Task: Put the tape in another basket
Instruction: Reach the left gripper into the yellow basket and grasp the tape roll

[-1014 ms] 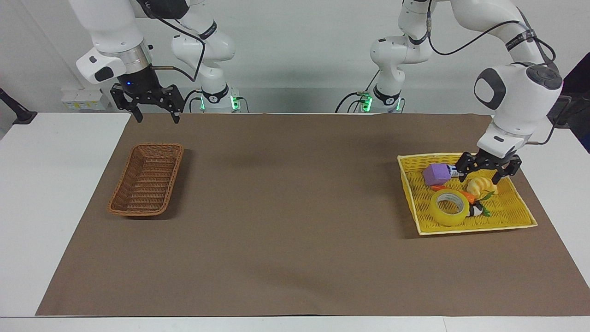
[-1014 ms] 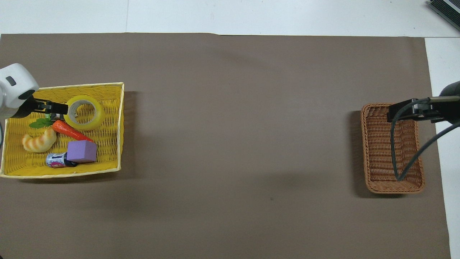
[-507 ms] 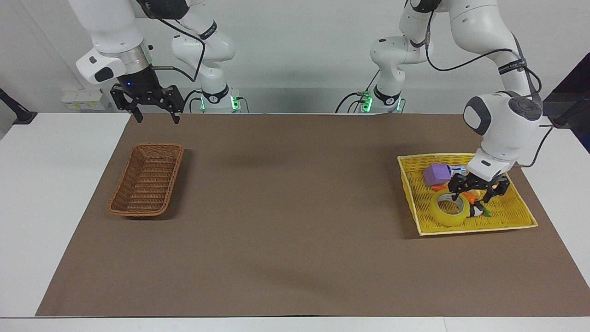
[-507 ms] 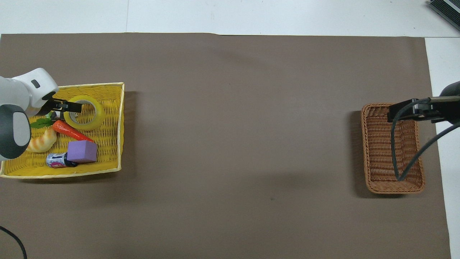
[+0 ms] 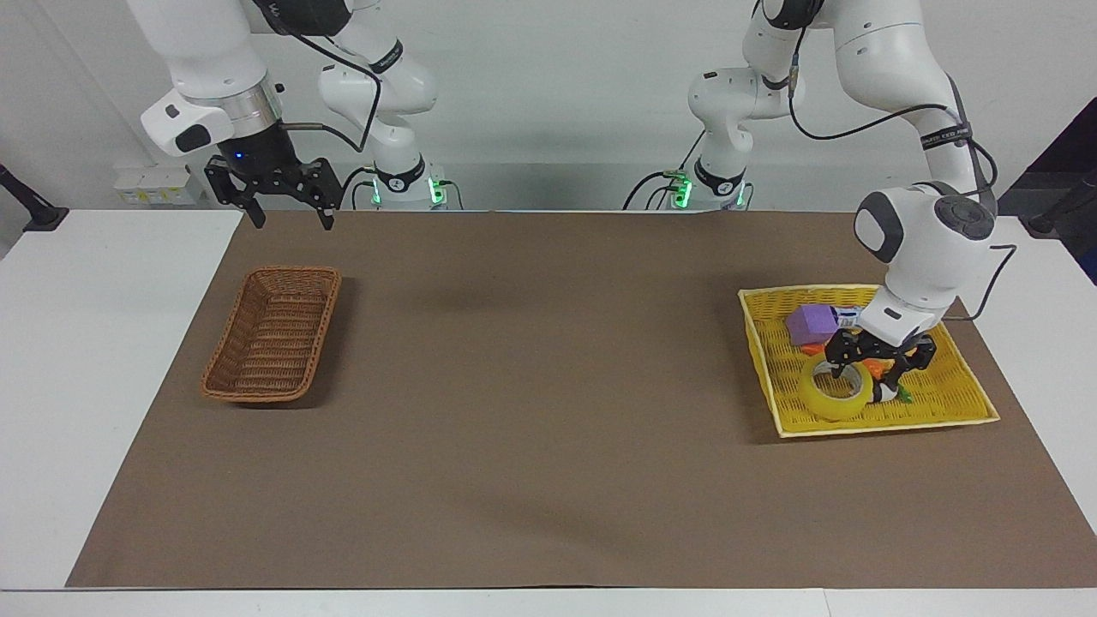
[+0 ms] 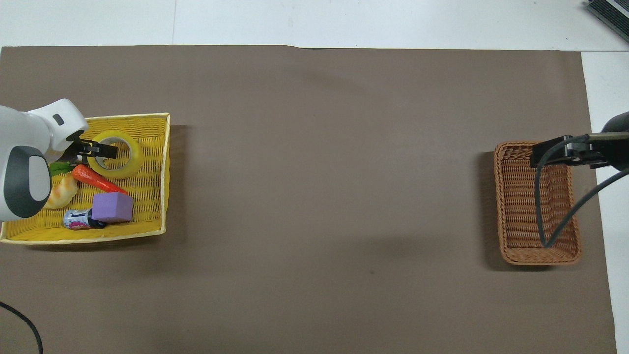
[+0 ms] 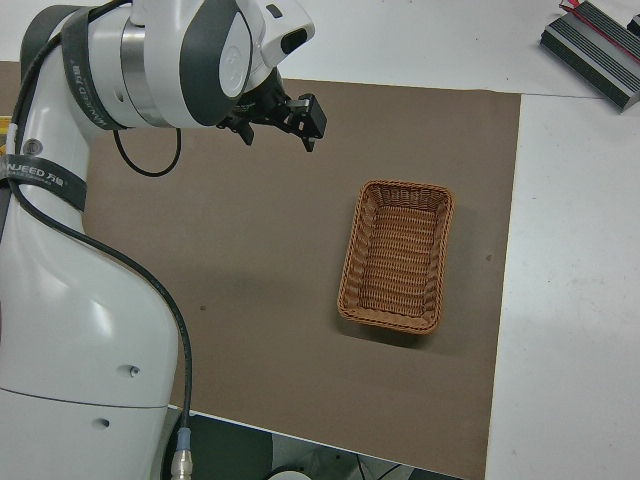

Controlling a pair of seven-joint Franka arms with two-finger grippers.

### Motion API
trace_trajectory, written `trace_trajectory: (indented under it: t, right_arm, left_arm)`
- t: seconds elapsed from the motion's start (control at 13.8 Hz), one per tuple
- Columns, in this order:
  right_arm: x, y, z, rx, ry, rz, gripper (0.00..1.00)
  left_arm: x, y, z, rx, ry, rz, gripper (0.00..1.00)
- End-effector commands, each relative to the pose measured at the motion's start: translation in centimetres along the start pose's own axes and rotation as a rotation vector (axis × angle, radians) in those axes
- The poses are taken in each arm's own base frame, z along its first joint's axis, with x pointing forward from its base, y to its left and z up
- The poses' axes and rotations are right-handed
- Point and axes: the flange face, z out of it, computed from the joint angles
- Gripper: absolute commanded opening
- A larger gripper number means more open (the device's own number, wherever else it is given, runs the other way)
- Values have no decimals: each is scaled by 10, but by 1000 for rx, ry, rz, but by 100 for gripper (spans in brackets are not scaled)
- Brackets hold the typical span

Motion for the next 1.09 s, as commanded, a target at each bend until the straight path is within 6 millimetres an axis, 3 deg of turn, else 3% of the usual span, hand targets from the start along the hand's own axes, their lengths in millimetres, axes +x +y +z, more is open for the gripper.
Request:
trace_trajectory:
  t: [0.0,0.07,0.14,0.22,0.29,0.43,0.72,1.01]
  right_arm:
    - [-1,3,-4,20,0,-22,100]
    - [-1,2,-4,20,0,-23,100]
    - [-1,3,-4,20,0,-22,100]
    - [-1,3,-4,20,0,-22,100]
    - [-1,2,-4,20,0,-23,100]
    - [-1,2,-4,20,0,-23,100]
    - [-1,2,-4,20,0,-23,100]
    - [-1,3,-4,20,0,-22,100]
  left_arm:
    - [-4,-4,7,-3,20,22,100]
    - [-6,-4,11,-5,11,20,90]
    - [-8,-4,12,-9,1,20,62]
    - [-9,-4,11,-10,-3,22,27]
    - [-8,-3,11,-11,-6,26,0]
    - [-8,-4,10,-11,-8,36,0]
    - [2,-8,-11,3,36,36,0]
    - [20,-1,-49,17,103,52,0]
